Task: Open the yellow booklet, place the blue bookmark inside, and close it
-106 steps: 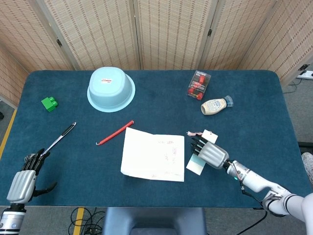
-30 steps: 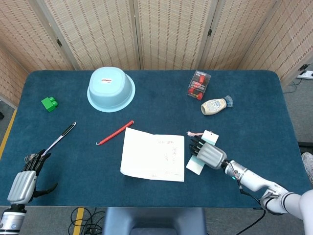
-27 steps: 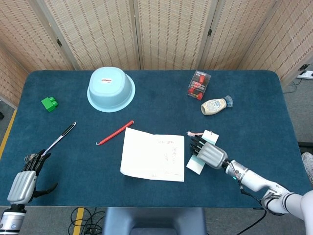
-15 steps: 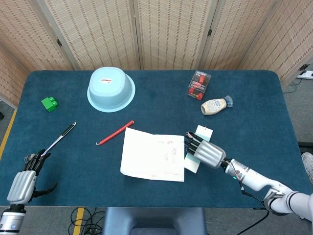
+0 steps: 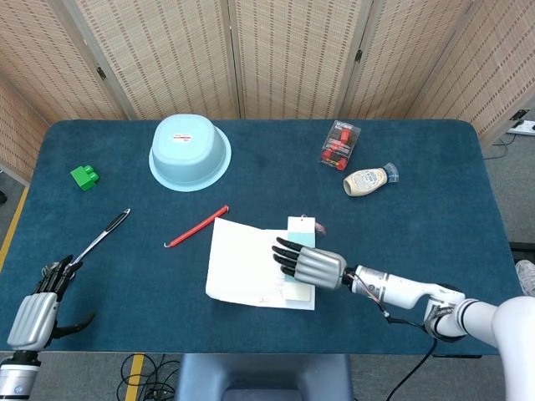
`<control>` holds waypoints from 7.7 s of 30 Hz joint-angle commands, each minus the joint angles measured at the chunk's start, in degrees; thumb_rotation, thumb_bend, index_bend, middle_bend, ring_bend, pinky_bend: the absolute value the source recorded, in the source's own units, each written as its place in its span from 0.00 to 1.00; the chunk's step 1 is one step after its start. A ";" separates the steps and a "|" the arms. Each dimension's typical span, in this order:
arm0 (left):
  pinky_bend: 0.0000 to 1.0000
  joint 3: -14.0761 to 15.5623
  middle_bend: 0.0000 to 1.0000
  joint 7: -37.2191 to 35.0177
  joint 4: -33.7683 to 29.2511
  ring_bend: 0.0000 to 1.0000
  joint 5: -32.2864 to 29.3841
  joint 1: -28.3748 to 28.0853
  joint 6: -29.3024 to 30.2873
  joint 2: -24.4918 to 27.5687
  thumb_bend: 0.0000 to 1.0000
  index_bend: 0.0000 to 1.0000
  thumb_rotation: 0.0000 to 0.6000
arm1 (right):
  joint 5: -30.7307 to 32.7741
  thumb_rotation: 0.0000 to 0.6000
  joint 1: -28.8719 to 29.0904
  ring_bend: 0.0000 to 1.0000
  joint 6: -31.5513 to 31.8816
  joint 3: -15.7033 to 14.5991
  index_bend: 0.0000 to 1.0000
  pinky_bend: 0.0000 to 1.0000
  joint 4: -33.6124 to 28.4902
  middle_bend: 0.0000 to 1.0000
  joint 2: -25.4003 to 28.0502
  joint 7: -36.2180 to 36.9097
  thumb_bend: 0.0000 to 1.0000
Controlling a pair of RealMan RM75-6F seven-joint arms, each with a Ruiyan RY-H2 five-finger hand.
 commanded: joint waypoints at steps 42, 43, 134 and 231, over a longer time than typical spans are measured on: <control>0.17 0.21 0.03 -1.86 1.40 0.09 -0.18 0.71 -0.03 0.31 0.23 0.11 1.00 | 0.47 1.00 7.25 0.00 -1.67 -2.35 0.27 0.00 11.65 0.13 -12.77 2.80 0.21; 0.17 0.21 0.03 -1.88 1.42 0.09 -0.17 0.70 -0.05 0.31 0.23 0.11 1.00 | 0.60 1.00 7.27 0.00 -1.69 -2.33 0.26 0.00 11.56 0.13 -12.80 2.78 0.21; 0.17 0.67 0.03 -1.65 -0.09 0.09 0.99 0.10 -0.57 0.78 0.23 0.12 1.00 | 9.05 1.00 -6.57 0.00 -9.75 -0.73 0.26 0.00 -15.65 0.00 -5.90 -18.79 0.56; 0.16 -14.07 0.02 21.95 8.98 0.08 -7.67 -41.59 -25.24 -34.95 0.23 0.05 1.00 | 15.32 1.00 -28.25 0.00 17.01 9.01 0.19 0.00 -30.24 0.00 22.10 -13.07 0.35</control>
